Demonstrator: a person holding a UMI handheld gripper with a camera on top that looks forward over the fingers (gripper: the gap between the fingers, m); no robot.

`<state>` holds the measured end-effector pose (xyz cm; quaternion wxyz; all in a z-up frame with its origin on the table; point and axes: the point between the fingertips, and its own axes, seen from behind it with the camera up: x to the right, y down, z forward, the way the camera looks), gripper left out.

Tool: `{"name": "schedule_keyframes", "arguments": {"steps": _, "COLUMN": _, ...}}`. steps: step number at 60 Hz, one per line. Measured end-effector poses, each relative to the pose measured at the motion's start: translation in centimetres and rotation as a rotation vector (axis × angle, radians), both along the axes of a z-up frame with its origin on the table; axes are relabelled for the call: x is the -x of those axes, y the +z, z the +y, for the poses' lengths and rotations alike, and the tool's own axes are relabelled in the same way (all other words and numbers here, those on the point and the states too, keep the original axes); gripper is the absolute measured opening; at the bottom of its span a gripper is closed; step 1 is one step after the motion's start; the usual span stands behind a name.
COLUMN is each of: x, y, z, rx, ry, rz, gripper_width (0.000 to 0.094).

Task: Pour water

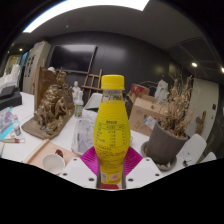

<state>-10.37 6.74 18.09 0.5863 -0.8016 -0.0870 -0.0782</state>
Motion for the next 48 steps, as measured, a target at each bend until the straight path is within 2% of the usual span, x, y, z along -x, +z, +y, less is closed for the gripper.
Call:
{"name": "schedule_keyframes", "arguments": {"steps": 7, "x": -1.4, "y": -3.3, "z": 0.8, "rx": 0.039, "ry": 0.000, "rz": 0.161, "gripper_width": 0.0279}}
{"name": "schedule_keyframes", "arguments": {"steps": 28, "x": -3.2, "y": -12.2, "z": 0.4, "rx": 0.119, "ry": -0.037, "rz": 0.236, "gripper_width": 0.0296}}
{"name": "schedule_keyframes", "arguments": {"steps": 31, "x": -3.2, "y": -12.1, "z": 0.4, "rx": 0.094, "ry": -0.030, "rz": 0.226, "gripper_width": 0.0306}}
{"name": "schedule_keyframes", "arguments": {"steps": 39, "x": -3.1, "y": -12.1, "z": 0.2, "rx": 0.083, "ry": -0.022, "rz": 0.211, "gripper_width": 0.0430}}
{"name": "schedule_keyframes", "arguments": {"steps": 43, "x": -3.3, "y": -12.3, "z": 0.0, "rx": 0.110, "ry": -0.032, "rz": 0.215, "gripper_width": 0.0499}}
{"name": "schedule_keyframes", "arguments": {"steps": 45, "x": -3.3, "y": -12.2, "z": -0.3, "rx": 0.121, "ry": -0.037, "rz": 0.217, "gripper_width": 0.0580}}
{"name": "schedule_keyframes", "arguments": {"steps": 48, "x": -3.1, "y": -11.6, "z": -0.7, "rx": 0.129, "ry": -0.037, "rz": 0.218, "gripper_width": 0.0775}}
